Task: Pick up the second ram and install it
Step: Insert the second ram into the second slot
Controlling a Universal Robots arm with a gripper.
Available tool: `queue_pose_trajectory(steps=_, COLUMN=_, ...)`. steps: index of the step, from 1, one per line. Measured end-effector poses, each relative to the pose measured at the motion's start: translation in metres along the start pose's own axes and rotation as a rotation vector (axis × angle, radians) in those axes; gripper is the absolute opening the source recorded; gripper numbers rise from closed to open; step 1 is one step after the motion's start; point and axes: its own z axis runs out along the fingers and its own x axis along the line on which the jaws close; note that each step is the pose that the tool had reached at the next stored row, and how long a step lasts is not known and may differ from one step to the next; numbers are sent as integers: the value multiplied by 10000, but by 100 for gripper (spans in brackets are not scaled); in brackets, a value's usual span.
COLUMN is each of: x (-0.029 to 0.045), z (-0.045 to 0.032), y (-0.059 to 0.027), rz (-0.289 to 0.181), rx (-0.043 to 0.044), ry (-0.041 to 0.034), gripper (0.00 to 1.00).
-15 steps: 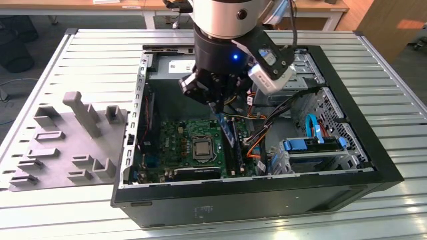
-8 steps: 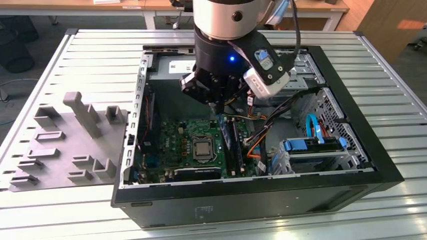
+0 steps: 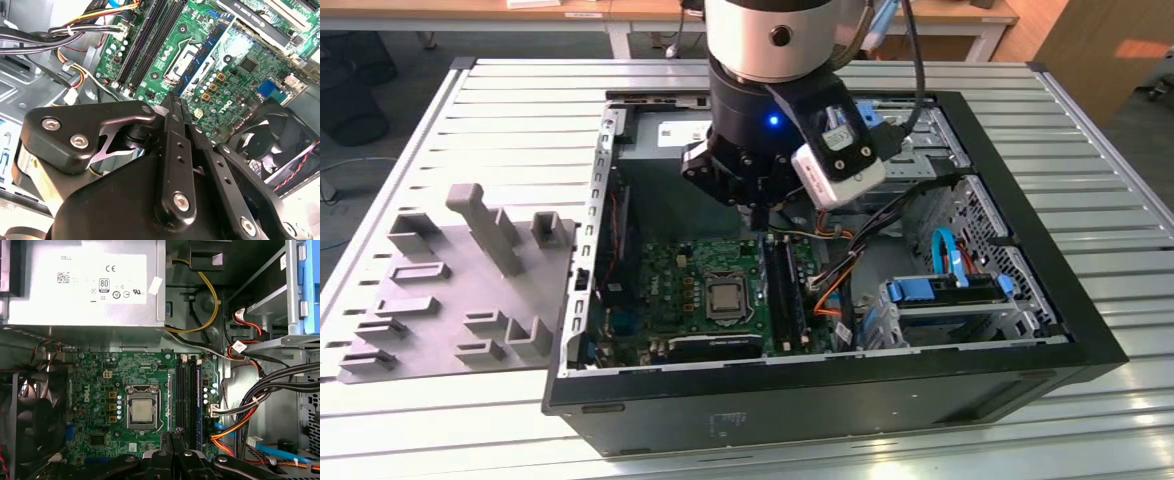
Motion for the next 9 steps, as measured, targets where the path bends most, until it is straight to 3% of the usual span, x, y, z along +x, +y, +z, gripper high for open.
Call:
queue_pose_trajectory(steps=4, x=-19, z=2, y=1, rz=32, rx=1, ry=-2, gripper=11)
queue_pose_trajectory(steps=9, x=-101, z=7, y=1, rz=30, rx=3, ry=-2, gripper=11)
